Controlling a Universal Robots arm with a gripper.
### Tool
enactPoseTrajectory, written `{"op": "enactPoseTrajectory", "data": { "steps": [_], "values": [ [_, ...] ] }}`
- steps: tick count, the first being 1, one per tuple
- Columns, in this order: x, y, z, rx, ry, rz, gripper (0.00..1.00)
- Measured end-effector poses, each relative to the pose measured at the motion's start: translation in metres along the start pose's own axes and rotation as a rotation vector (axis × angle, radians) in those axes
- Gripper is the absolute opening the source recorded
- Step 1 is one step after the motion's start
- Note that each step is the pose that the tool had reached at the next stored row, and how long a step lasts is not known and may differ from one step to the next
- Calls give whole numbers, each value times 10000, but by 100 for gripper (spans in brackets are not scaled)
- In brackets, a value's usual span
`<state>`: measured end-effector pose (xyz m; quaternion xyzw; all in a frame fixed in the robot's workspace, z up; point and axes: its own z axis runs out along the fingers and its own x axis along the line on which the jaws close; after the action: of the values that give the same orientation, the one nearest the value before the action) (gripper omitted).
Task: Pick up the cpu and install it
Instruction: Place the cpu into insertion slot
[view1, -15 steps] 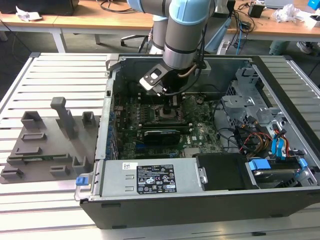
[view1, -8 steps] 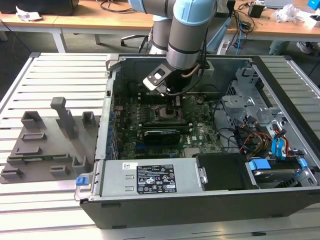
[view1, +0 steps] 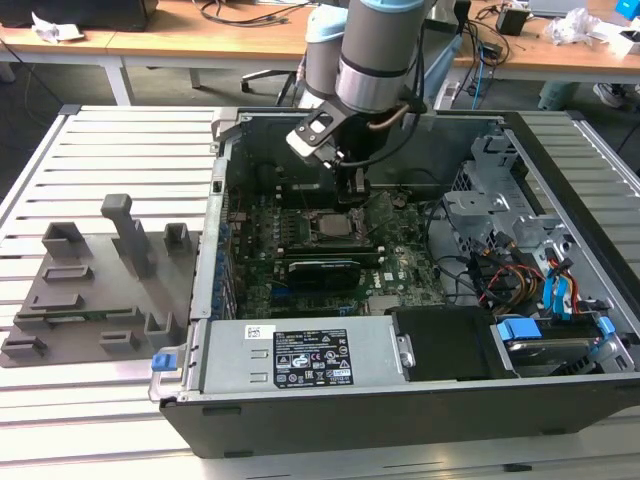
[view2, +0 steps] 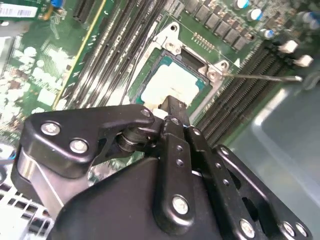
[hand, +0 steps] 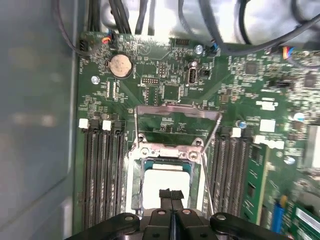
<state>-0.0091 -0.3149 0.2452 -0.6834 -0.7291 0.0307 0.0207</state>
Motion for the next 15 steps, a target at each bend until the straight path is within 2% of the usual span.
{"op": "enactPoseTrajectory", "data": {
  "steps": [3, 5, 7, 8, 15],
  "values": [
    [-2, -11, -144, -1, -1, 0, 11],
    [-3, -19, -259, -1, 0, 1, 11],
    [-5, -30, -413, 0, -1, 0, 11],
    [-5, -33, -449, 0, -2, 0, 11],
    [-5, -33, -452, -1, 0, 0, 11]
  ]
}}
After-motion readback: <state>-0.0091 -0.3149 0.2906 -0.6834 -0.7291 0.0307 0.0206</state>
